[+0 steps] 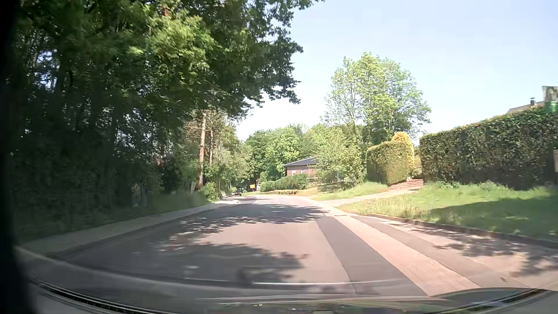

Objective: Follow the waypoints while adhering to traffic rules and regulations

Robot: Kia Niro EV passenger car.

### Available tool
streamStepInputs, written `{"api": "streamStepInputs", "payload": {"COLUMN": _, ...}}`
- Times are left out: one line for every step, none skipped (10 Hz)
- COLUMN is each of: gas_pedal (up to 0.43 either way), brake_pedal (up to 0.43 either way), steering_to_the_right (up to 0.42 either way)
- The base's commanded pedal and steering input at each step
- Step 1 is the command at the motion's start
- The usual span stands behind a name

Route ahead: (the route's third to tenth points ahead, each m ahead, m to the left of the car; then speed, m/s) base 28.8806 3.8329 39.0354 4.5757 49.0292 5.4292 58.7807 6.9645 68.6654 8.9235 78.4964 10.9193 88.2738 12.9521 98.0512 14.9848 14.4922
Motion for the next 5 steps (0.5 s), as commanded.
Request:
{"api": "streamStepInputs", "payload": {"gas_pedal": 0.15, "brake_pedal": 0.0, "steering_to_the_right": 0.003}}
{"api": "streamStepInputs", "payload": {"gas_pedal": 0.15, "brake_pedal": 0.0, "steering_to_the_right": 0.003}}
{"api": "streamStepInputs", "payload": {"gas_pedal": 0.15, "brake_pedal": 0.0, "steering_to_the_right": 0.003}}
{"api": "streamStepInputs", "payload": {"gas_pedal": 0.157, "brake_pedal": 0.0, "steering_to_the_right": 0.003}}
{"api": "streamStepInputs", "payload": {"gas_pedal": 0.177, "brake_pedal": 0.0, "steering_to_the_right": -0.001}}
